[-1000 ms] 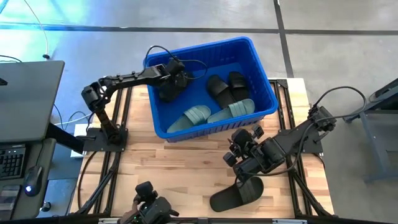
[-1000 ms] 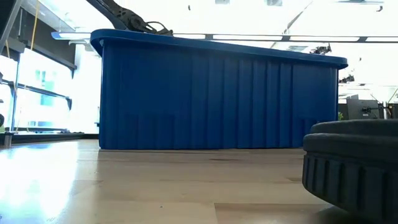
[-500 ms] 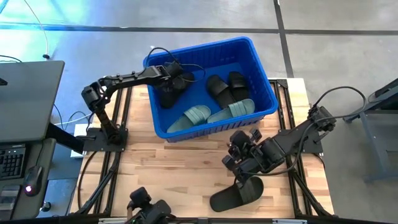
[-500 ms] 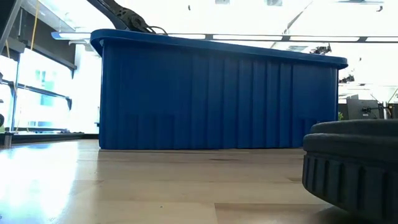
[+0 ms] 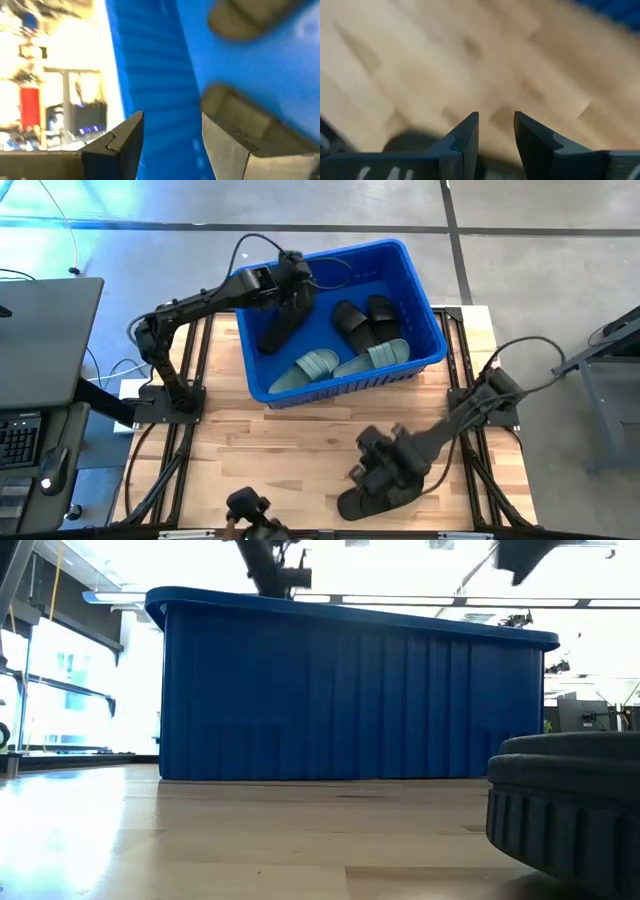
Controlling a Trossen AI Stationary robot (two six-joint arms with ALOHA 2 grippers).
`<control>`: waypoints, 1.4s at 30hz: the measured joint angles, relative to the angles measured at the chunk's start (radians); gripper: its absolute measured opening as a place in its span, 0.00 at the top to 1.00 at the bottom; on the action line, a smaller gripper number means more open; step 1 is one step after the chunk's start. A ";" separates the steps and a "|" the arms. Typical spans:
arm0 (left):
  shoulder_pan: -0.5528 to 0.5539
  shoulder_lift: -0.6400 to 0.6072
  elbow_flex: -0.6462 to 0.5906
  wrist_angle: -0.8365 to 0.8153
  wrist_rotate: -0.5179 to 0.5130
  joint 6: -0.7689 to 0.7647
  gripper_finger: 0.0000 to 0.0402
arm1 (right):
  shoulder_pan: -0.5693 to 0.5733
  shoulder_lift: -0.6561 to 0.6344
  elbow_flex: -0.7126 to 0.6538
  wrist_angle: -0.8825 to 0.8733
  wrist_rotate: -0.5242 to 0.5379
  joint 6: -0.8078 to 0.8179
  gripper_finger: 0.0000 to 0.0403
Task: Pick and place slides into bin
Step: Put the black slide into the blue bin
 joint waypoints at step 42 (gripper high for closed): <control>-0.361 0.000 0.258 -0.056 -0.021 -0.147 0.54 | 0.168 0.196 0.000 -0.195 -0.223 0.327 0.72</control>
